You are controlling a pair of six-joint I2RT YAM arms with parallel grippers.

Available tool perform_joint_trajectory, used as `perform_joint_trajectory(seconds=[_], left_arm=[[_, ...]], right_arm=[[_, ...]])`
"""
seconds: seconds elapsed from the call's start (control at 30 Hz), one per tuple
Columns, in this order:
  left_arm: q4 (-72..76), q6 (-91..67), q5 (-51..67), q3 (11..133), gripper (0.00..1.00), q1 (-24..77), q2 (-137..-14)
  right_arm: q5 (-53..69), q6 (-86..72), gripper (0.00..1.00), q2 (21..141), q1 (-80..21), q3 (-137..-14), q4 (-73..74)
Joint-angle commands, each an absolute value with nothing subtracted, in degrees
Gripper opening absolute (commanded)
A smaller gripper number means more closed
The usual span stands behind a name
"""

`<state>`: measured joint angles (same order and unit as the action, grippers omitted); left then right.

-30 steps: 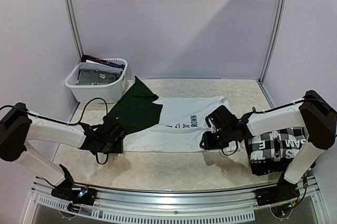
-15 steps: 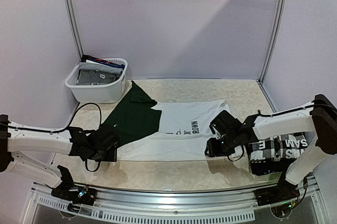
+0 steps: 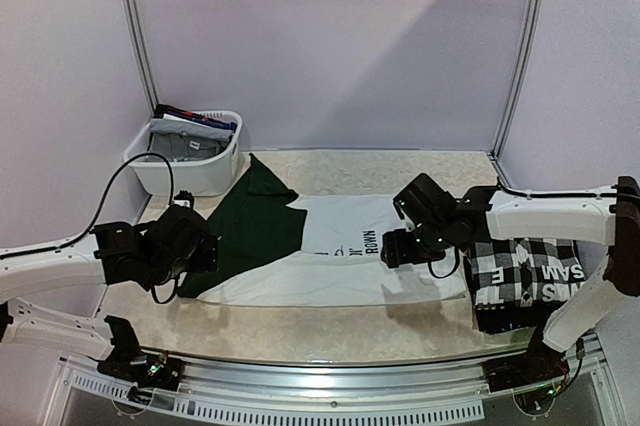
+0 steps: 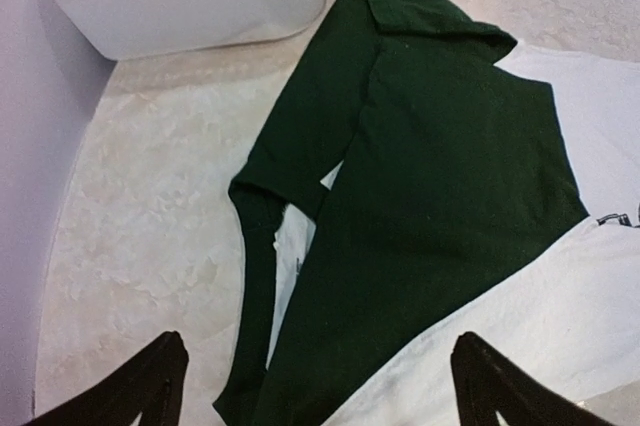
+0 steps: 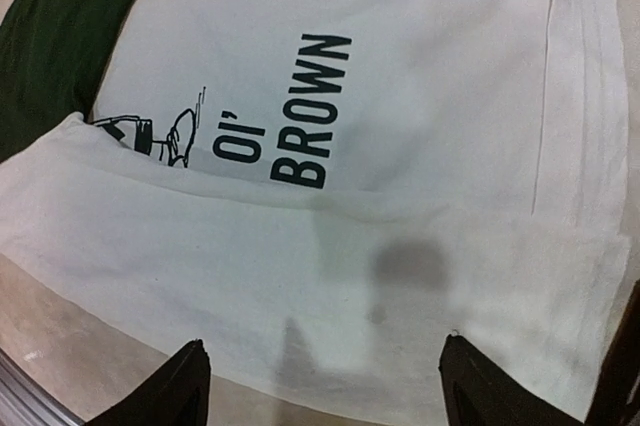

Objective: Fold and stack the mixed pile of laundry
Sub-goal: Move the 1/3-folded T-shirt to the center of the board, then pick up the 1/3-folded T-shirt from the center of the board.

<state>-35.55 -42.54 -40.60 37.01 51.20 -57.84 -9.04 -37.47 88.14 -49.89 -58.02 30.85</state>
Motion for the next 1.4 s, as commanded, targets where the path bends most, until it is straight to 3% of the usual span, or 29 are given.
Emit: perform_joint_trajectory(seconds=[0.0,0.13,0.5,1.37], left_arm=[[-32.5,-35.0,-45.9,40.0,0.99,50.6,-58.3],[-28.5,-30.5,-45.7,42.1,1.0,48.4,-60.8],[-20.7,-28.5,-38.3,48.2,1.0,39.6,-69.6],[-21.8,-39.8,-29.7,74.8,0.92,29.5,-99.0]], right_arm=[[-16.1,-35.4,0.86,84.9,-50.2,-58.9,31.1],[-20.6,-35.6,0.99,82.4,-50.2,-57.6,29.0],[-25.1,-37.5,0.99,75.4,-47.5,-50.7,19.9],[-24.3,-35.4,0.99,76.9,-40.2,-48.4,19.9]])
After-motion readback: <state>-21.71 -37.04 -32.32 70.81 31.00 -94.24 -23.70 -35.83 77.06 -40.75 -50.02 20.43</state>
